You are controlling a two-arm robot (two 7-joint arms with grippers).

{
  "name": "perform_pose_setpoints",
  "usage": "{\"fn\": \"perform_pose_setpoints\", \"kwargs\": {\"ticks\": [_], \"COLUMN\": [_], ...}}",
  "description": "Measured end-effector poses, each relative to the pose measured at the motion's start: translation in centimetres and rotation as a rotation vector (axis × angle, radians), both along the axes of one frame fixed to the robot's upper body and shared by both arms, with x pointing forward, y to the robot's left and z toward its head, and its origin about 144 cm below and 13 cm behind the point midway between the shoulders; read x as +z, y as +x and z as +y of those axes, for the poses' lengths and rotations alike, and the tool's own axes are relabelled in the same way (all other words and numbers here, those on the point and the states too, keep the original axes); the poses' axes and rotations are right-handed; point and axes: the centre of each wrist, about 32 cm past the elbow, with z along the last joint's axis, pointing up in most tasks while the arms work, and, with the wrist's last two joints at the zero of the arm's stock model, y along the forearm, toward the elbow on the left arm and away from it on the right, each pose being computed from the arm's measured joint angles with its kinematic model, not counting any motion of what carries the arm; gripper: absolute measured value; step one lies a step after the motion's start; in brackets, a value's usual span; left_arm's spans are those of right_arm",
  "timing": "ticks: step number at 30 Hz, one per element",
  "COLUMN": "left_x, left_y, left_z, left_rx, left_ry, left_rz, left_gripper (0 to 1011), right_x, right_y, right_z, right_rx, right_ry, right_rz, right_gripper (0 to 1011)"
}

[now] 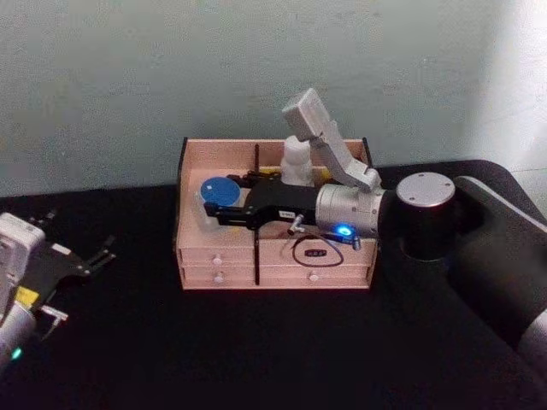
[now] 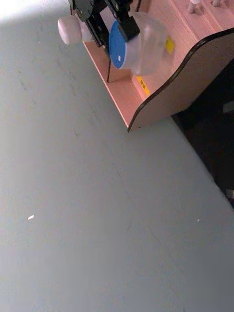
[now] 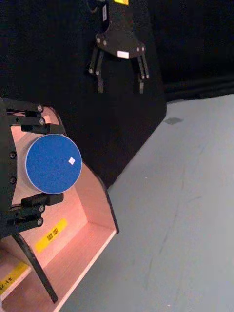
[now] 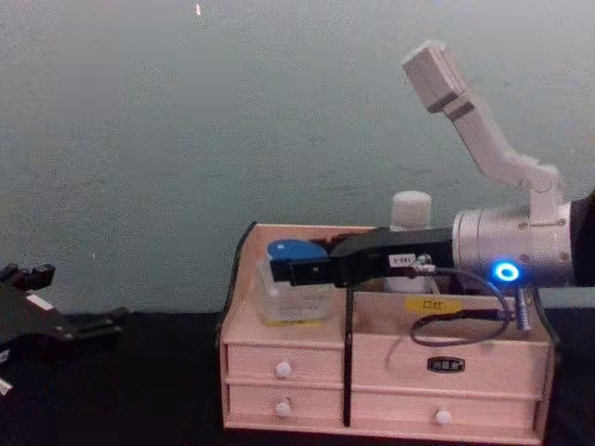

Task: Pick up the facial cleanser and watermelon frost from the table and place them into the tiered storage box.

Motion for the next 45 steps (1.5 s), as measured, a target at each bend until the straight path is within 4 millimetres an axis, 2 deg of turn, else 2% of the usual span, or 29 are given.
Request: {"fn": "perform_pose_setpoints", "kwargs": {"ticks": [32,34,37,42,45], "left_x": [0.0,0.0,0.0,0.0,0.0], "left_y": [0.0,0.0,0.0,0.0,0.0], "left_z": [0.0,0.0,0.0,0.0,0.0], "left_rx": [0.0,0.0,0.0,0.0,0.0], "left_ry": [0.0,0.0,0.0,0.0,0.0], "left_rz": [0.0,0.0,0.0,0.0,0.0], "left_gripper": [1001,1001,1001,1001,1001], "right_x": [-0.27,-0.27,-0.27,-0.28,-0.29], "right_y": [0.63,0.63,0.62,0.61,0.61], "right_z": [0.59,0.6,0.59,0.59,0.58], "right_rx": [-0.04,-0.039,-0.039,-0.038,-0.038], "right_ry": [-0.018,-0.018,-0.018,-0.018,-0.018], "right_rz": [0.02,0.02,0.019,0.019,0.019], "right_gripper": [726,746,856,970,1002]}}
